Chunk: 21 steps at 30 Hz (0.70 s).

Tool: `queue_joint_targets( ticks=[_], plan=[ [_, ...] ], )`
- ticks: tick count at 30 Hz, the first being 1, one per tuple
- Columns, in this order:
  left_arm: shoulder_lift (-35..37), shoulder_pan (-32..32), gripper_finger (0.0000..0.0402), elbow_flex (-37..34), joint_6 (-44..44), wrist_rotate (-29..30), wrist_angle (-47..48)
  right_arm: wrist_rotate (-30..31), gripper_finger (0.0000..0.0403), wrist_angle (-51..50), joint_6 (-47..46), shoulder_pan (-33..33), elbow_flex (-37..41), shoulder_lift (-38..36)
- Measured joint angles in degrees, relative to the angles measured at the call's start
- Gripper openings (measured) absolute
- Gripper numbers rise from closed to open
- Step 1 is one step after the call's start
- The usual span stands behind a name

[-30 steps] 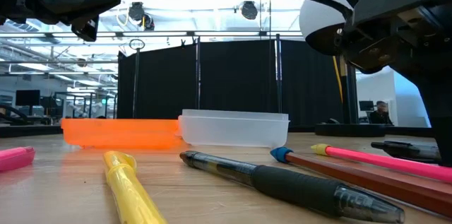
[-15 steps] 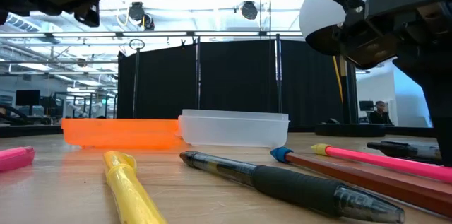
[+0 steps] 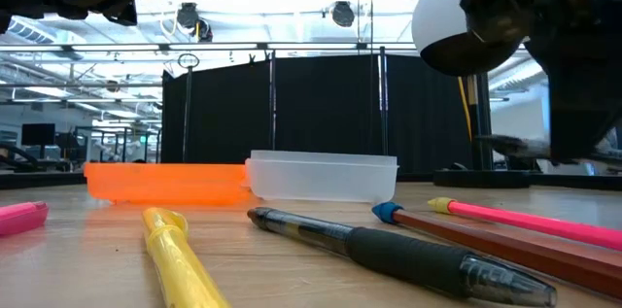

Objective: Pick & place school supplies into a supply box
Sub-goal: Put the right transparent pen into the transparent supply box

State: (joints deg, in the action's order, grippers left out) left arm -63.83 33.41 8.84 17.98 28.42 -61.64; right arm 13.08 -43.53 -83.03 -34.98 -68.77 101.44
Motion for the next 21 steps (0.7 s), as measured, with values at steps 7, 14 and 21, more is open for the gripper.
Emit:
queue_joint_targets(
  ticks=[7,14,21],
  plan=[
    [0.0,0.0,0.0035,0.0,0.0,0.0,-0.1,-1.8,0.0024,5.7,3.0,1.9,-0.1,-2.7],
    [0.0,0.0,0.0035,0.0,0.4,0.1,-0.1,2.0,0.0024,17.8,6.2,10.7,-0.2,-7.4],
    [0.0,0.0,0.0035,0.0,0.8,0.1,0.0,-5.4,0.0037,25.8,8.1,24.2,-0.2,-7.4]
  ],
)
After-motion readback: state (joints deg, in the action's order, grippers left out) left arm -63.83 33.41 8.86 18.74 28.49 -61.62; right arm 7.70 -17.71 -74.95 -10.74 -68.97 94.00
